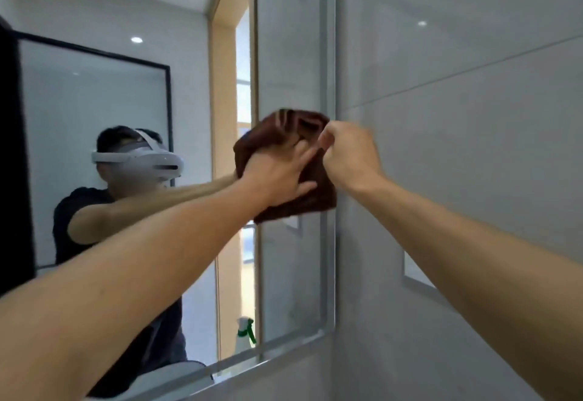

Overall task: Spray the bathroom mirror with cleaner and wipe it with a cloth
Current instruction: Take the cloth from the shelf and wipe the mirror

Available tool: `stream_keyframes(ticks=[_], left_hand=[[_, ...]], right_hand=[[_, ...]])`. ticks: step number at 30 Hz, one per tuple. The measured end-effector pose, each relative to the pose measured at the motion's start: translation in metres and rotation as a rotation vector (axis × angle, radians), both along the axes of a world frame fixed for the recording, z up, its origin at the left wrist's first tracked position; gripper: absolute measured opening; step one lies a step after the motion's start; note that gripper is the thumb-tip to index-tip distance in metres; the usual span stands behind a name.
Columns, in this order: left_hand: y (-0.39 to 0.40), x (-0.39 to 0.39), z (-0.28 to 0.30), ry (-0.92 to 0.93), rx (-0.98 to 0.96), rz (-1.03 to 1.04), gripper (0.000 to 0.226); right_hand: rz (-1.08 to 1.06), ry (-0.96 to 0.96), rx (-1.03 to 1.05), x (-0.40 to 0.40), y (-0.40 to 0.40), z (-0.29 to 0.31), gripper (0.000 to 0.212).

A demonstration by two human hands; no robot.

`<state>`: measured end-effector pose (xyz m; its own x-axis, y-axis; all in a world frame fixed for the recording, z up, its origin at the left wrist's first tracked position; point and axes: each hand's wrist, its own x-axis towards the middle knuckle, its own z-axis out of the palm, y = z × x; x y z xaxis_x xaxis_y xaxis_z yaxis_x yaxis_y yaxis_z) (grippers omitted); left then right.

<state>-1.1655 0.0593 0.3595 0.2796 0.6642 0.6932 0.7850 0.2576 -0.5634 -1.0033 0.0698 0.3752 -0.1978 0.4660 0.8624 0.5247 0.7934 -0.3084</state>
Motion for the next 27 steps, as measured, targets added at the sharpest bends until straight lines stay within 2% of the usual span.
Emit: stream_keyframes(ticks=[3,5,7,11,14,15,17,20,23,27], left_hand=[[0.004,0.015,0.073,0.01,0.285,0.21,0.086],[0.016,0.024,0.078,-0.018,0.379,0.251,0.087],[0.03,0.039,0.052,-0.069,0.408,0.248,0.082],[0.045,0.055,-0.045,-0.172,0.275,0.044,0.071],[0.037,0.055,-0.117,-0.281,0.216,-0.116,0.041],[0.033,0.055,-0.136,-0.345,0.183,-0.157,0.039],[0.026,0.054,-0.175,-0.381,0.015,-0.123,0.046],[0.015,0.047,-0.226,-0.301,-0.141,0.009,0.067],[0.005,0.028,-0.264,-0.232,-0.205,0.025,0.075],[-0.04,0.004,-0.283,-0.189,-0.251,0.063,0.083]], right_hand=[[0.035,0.045,0.004,0.005,0.003,-0.002,0.03],[0.037,0.082,0.016,0.008,0.006,-0.008,0.03],[0.036,0.115,0.036,0.01,0.01,-0.015,0.031],[0.008,0.161,-0.021,0.006,0.014,-0.048,0.03],[0.048,0.141,-0.094,-0.001,0.015,-0.091,0.034],[0.037,0.118,-0.113,-0.002,0.015,-0.105,0.035],[0.014,0.095,-0.138,-0.005,0.017,-0.133,0.036],[0.009,0.109,-0.191,-0.01,0.016,-0.168,0.035],[-0.017,0.127,-0.221,-0.015,0.009,-0.197,0.034],[0.004,0.124,-0.215,-0.027,-0.015,-0.223,0.032]])
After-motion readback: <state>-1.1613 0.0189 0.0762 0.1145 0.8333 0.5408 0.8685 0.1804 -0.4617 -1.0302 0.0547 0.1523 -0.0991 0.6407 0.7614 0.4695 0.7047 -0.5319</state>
